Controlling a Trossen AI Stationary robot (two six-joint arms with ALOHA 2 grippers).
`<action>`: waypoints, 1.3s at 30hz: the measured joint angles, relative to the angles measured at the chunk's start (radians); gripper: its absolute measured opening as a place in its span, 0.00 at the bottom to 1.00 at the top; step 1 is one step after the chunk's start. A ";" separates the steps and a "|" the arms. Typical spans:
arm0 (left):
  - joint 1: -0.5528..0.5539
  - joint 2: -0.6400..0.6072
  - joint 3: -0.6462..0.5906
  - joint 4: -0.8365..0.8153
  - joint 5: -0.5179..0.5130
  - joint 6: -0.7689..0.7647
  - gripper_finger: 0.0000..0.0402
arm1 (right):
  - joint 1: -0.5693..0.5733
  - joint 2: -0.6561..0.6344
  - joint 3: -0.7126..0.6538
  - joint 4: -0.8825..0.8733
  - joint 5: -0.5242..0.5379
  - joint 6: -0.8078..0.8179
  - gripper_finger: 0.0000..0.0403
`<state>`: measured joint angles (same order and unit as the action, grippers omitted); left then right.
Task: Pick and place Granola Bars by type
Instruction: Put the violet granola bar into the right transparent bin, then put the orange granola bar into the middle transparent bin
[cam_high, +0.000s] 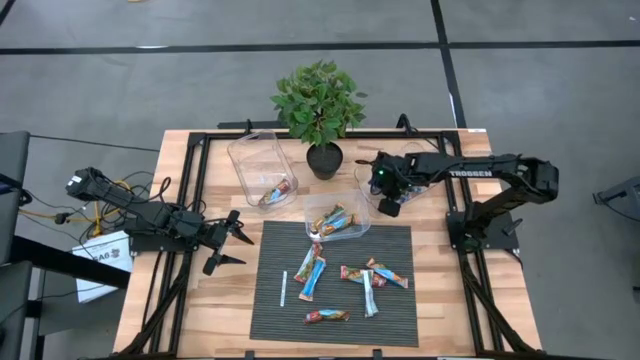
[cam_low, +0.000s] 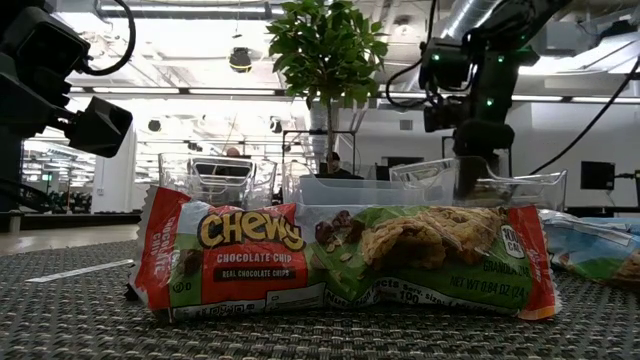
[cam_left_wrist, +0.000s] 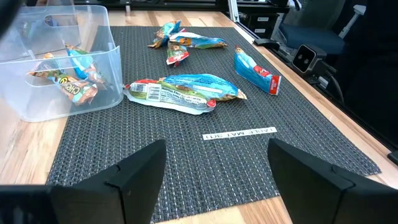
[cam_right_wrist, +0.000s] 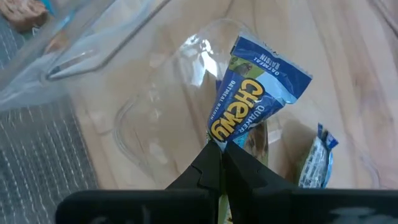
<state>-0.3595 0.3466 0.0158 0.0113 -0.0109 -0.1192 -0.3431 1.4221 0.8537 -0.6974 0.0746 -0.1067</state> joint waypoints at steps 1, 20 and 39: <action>0.000 0.000 0.000 0.000 0.000 0.000 0.68 | 0.000 0.005 -0.002 0.008 0.000 0.000 0.00; 0.000 0.000 0.000 -0.001 0.000 0.000 0.68 | 0.002 0.039 -0.005 0.030 -0.005 0.017 0.17; 0.000 0.000 0.000 -0.002 0.000 0.000 0.68 | 0.002 0.001 0.143 -0.100 0.000 0.268 0.17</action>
<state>-0.3599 0.3470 0.0162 0.0097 -0.0109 -0.1196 -0.3408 1.4235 0.9970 -0.7976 0.0743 0.1612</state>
